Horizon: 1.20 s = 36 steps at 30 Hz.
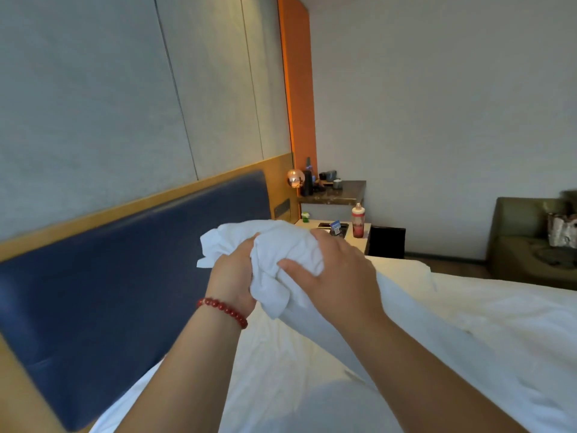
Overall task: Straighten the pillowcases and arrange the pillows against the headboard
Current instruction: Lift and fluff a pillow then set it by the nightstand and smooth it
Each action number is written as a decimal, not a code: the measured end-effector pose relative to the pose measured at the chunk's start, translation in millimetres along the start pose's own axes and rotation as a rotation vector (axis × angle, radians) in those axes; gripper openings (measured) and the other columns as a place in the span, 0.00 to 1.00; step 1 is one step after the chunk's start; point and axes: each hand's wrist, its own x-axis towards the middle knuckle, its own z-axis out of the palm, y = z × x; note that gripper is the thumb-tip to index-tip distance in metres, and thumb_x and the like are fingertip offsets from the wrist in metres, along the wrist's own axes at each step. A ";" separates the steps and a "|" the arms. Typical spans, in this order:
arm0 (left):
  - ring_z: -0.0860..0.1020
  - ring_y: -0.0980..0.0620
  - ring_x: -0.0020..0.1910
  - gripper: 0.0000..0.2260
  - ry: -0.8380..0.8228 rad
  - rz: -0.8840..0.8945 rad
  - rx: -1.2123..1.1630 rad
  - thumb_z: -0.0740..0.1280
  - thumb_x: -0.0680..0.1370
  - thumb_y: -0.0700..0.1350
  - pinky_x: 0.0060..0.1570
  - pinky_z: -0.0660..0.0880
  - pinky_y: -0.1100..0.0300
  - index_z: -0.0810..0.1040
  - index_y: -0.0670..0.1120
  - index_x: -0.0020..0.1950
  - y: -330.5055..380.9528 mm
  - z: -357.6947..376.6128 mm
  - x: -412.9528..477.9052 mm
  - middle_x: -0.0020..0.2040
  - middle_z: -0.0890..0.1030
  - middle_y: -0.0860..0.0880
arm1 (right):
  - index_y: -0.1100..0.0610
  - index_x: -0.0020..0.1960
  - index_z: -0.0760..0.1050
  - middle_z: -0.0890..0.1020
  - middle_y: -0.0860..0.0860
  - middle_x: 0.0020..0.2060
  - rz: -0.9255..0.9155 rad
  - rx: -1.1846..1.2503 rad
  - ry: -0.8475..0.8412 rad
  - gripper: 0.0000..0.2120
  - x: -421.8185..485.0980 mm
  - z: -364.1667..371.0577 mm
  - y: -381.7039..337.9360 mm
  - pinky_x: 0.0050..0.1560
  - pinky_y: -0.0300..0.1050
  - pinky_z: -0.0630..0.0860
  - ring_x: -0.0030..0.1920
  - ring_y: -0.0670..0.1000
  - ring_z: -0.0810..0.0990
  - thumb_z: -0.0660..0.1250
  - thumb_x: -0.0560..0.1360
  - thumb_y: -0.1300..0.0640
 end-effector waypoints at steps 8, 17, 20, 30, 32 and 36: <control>0.79 0.46 0.54 0.17 0.052 -0.280 -0.091 0.66 0.79 0.57 0.62 0.74 0.49 0.75 0.47 0.62 -38.9 -41.4 9.0 0.53 0.81 0.45 | 0.53 0.55 0.72 0.80 0.49 0.47 0.066 -0.079 -0.188 0.31 -7.8 62.9 8.6 0.42 0.39 0.65 0.42 0.48 0.74 0.50 0.74 0.28; 0.69 0.57 0.68 0.24 0.138 -0.004 -0.014 0.64 0.79 0.59 0.69 0.67 0.50 0.66 0.60 0.74 -67.1 -74.1 -17.4 0.69 0.71 0.62 | 0.53 0.35 0.64 0.70 0.48 0.30 0.214 0.154 -0.147 0.25 15.7 112.9 21.7 0.38 0.46 0.63 0.37 0.53 0.72 0.54 0.78 0.34; 0.58 0.63 0.71 0.35 0.076 0.205 0.278 0.66 0.78 0.56 0.68 0.61 0.59 0.48 0.63 0.79 -68.6 -84.1 -0.1 0.74 0.56 0.64 | 0.54 0.34 0.65 0.71 0.50 0.30 0.235 0.188 -0.162 0.26 20.8 139.2 15.7 0.38 0.47 0.64 0.37 0.55 0.73 0.56 0.77 0.34; 0.73 0.51 0.66 0.38 0.094 -0.190 0.206 0.70 0.67 0.68 0.65 0.73 0.51 0.62 0.63 0.74 -172.3 -192.6 102.0 0.72 0.69 0.54 | 0.54 0.36 0.65 0.79 0.56 0.35 0.277 0.183 -0.339 0.22 -13.4 295.9 -12.4 0.37 0.47 0.66 0.40 0.60 0.77 0.58 0.78 0.37; 0.75 0.49 0.62 0.37 0.140 -0.309 0.143 0.71 0.68 0.66 0.56 0.78 0.51 0.63 0.60 0.73 -199.9 -215.6 114.8 0.69 0.73 0.51 | 0.56 0.40 0.71 0.81 0.56 0.39 0.303 0.173 -0.423 0.21 -29.6 327.9 -19.0 0.39 0.46 0.66 0.44 0.60 0.78 0.59 0.79 0.39; 0.74 0.47 0.63 0.39 0.288 -0.455 0.111 0.73 0.65 0.67 0.55 0.78 0.46 0.61 0.63 0.72 -243.7 -245.4 124.9 0.70 0.70 0.51 | 0.53 0.51 0.78 0.80 0.51 0.46 0.265 0.178 -0.584 0.20 -59.4 369.1 -24.4 0.50 0.46 0.72 0.49 0.53 0.78 0.61 0.76 0.37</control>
